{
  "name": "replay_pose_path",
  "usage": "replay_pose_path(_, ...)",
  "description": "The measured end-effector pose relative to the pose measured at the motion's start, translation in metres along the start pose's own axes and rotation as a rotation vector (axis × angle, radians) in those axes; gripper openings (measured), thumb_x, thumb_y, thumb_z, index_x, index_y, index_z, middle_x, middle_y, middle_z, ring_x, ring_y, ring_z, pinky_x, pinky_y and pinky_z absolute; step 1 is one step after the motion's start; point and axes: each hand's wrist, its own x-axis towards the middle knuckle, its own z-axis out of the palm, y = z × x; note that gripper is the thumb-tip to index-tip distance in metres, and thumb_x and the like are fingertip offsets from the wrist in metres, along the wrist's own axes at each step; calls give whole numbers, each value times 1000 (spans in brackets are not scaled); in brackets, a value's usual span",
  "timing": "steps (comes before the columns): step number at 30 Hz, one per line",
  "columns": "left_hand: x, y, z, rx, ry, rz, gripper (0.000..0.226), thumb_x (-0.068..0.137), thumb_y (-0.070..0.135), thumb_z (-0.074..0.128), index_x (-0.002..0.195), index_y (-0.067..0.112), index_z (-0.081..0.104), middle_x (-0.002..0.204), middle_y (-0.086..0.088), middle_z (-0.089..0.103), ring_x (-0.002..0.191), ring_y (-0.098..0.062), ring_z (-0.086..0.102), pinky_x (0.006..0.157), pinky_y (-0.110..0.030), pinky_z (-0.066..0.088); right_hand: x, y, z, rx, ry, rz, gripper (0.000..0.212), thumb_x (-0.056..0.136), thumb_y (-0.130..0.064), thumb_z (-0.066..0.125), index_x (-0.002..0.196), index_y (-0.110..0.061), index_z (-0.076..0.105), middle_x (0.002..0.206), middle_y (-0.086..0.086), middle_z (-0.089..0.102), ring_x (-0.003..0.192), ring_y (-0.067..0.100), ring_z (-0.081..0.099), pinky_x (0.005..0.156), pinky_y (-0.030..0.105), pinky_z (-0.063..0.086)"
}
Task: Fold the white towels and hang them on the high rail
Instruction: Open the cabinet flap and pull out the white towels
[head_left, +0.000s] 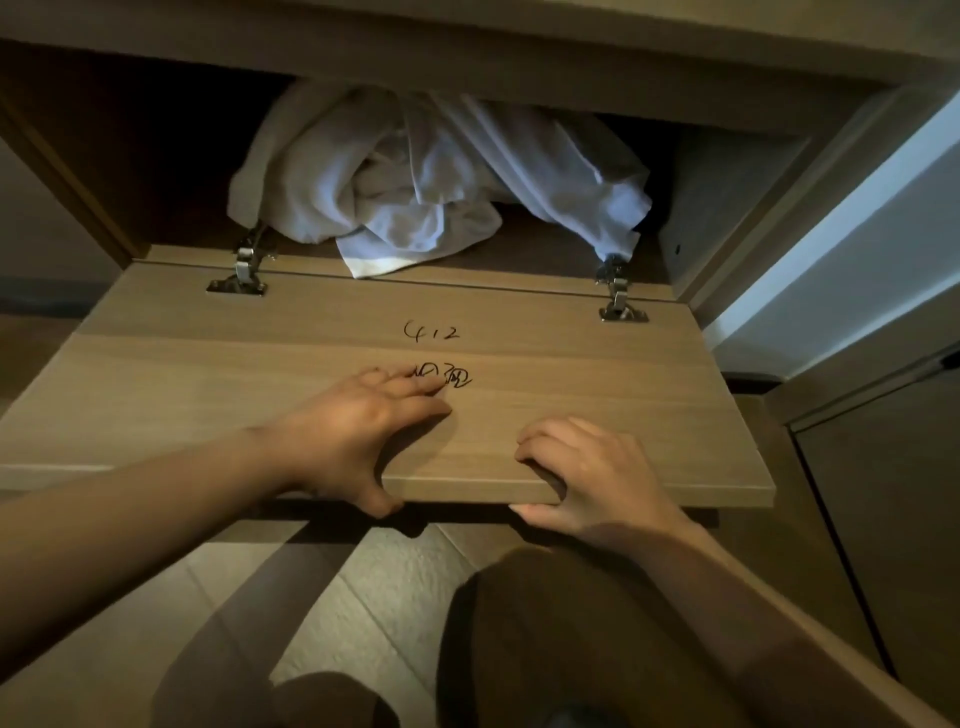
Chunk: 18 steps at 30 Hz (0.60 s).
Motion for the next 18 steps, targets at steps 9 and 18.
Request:
replay_pose_path(9,18,-30,6,-73,112,-295,101,73,41,80,153,22,22,161,0,19,148,-25,16,118,-37,18,10,12,16,290,128,292,29,83,-29,77,110,-20,71,117,-7,67,107,12,61,92,37,52)
replay_pose_path(18,26,-33,32,131,-33,-331,111,65,57,79,153,30,18,164,1,-4,150,-27,3,115,-47,26,28,35,41,172,-192,428,85,84,-52,69,154,-36,23,163,-16,10,151,14,1,118,29,6)
